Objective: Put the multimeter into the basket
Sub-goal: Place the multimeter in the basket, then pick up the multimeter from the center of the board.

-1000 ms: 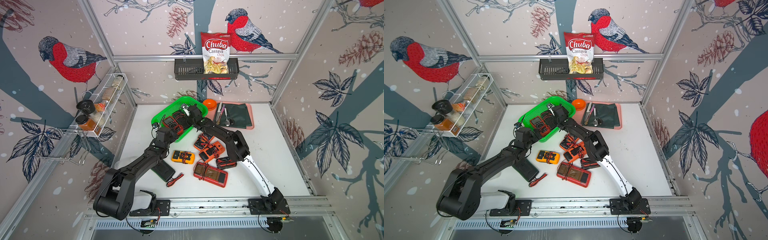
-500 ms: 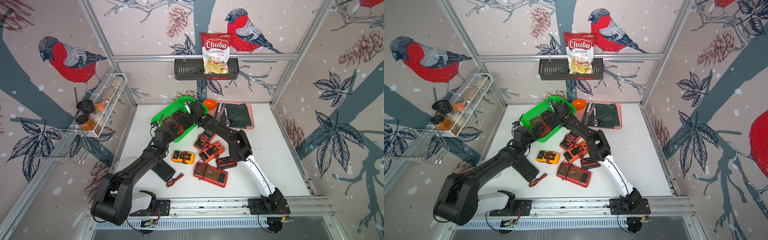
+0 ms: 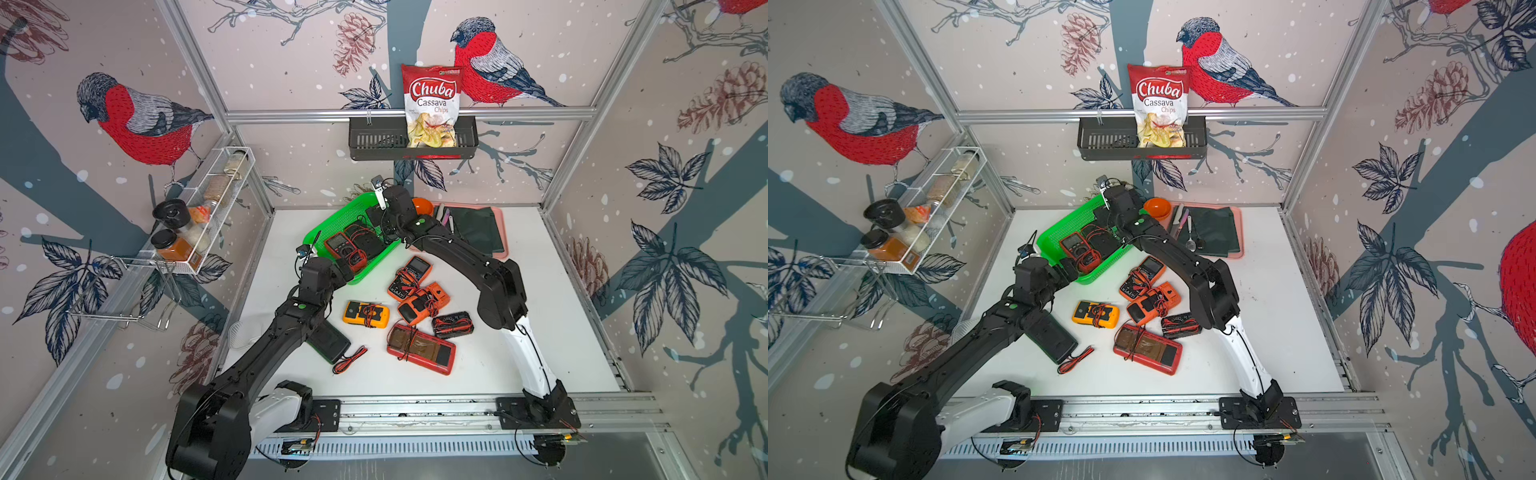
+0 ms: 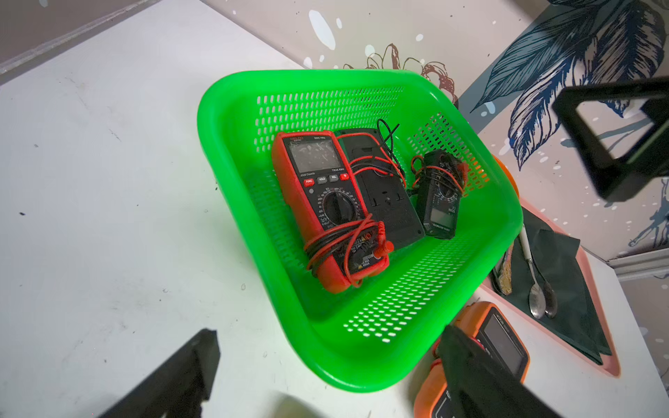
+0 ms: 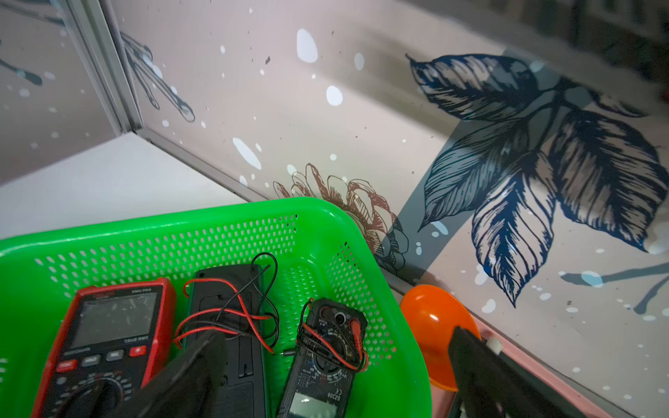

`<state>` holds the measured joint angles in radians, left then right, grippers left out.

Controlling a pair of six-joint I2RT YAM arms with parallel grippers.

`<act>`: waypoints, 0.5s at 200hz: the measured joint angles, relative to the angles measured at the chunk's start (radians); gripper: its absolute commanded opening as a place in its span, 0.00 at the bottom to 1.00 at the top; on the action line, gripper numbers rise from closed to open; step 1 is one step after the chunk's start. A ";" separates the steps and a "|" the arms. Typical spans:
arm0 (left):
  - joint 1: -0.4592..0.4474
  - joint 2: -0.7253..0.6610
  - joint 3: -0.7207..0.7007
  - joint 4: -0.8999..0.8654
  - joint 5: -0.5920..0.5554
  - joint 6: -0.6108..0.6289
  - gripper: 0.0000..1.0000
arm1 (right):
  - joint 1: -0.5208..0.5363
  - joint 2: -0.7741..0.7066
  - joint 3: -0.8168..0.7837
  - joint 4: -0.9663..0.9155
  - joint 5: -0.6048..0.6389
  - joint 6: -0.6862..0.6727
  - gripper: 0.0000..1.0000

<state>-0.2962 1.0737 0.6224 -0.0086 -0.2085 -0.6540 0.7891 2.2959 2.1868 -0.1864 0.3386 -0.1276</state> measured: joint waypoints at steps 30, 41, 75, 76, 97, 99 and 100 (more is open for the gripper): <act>0.000 -0.080 -0.061 -0.068 0.039 -0.008 0.98 | -0.008 -0.168 -0.205 -0.005 -0.031 0.117 1.00; 0.000 -0.107 -0.086 -0.089 0.060 -0.027 0.98 | -0.011 -0.232 -0.294 -0.003 -0.042 0.156 1.00; -0.018 -0.178 -0.151 -0.154 0.123 -0.092 0.98 | -0.011 -0.420 -0.552 0.007 -0.068 0.255 1.00; -0.020 -0.179 -0.152 -0.156 0.126 -0.097 0.98 | -0.011 -0.425 -0.558 0.008 -0.068 0.257 1.00; -0.087 -0.190 -0.162 -0.193 0.125 -0.172 0.98 | -0.023 -0.525 -0.683 0.024 -0.082 0.318 1.00; -0.092 -0.190 -0.162 -0.195 0.122 -0.179 0.98 | -0.025 -0.535 -0.695 0.027 -0.084 0.323 1.00; -0.098 -0.190 -0.162 -0.196 0.120 -0.185 0.98 | -0.026 -0.539 -0.700 0.027 -0.084 0.326 1.00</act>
<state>-0.3939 0.8837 0.4606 -0.2050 -0.0887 -0.8387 0.7628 1.7573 1.4872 -0.1589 0.2550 0.1986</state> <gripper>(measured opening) 0.982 0.996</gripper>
